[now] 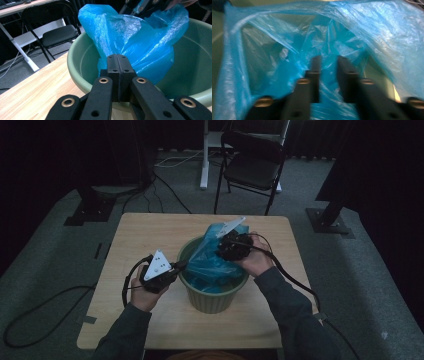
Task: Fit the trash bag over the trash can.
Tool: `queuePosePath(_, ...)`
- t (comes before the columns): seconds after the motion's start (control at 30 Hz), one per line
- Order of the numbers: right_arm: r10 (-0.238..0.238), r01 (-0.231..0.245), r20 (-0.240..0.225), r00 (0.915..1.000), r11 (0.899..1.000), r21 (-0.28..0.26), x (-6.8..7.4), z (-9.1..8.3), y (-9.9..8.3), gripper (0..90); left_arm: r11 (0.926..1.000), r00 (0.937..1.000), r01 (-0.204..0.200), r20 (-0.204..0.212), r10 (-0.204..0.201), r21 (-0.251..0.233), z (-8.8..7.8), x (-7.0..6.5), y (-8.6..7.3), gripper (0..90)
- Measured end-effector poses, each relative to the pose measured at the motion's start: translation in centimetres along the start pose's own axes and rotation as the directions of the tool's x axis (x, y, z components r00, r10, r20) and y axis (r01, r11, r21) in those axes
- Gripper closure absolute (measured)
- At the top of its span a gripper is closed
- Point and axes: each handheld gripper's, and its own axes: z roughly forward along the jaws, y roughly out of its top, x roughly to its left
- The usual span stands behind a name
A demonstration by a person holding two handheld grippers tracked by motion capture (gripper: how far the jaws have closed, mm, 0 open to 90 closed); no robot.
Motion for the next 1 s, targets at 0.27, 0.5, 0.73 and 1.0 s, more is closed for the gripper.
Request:
queuePosePath(0.27, 0.035, -0.035, 0.097, 0.9947, 0.999, 0.002, -1.0, -1.2, -0.3, 90.0, 0.9993, 0.9992, 0.036, -0.019, -0.036, -0.008, -1.0, 0.9, -0.9, 90.0)
queuePosePath(0.5, 0.095, -0.09, 0.165, 0.9818, 0.995, -0.035, -2.8, -3.4, -1.4, 90.0, 0.9992, 0.9986, 0.04, -0.036, -0.04, -0.005, -1.3, 1.3, -1.0, 90.0)
queuePosePath(0.73, 0.139, -0.128, 0.169, 0.9757, 0.989, -0.075, -3.5, -4.7, -1.9, 90.0, 0.9992, 0.9983, 0.039, -0.042, -0.04, -0.008, -1.3, 1.3, -1.0, 89.6)
queuePosePath(1.0, 0.107, -0.097, 0.131, 0.9857, 0.992, -0.081, -2.6, -4.4, -1.9, 90.0, 0.9979, 0.9943, 0.057, -0.089, -0.06, -0.03, -1.4, 1.7, -0.4, 75.6)
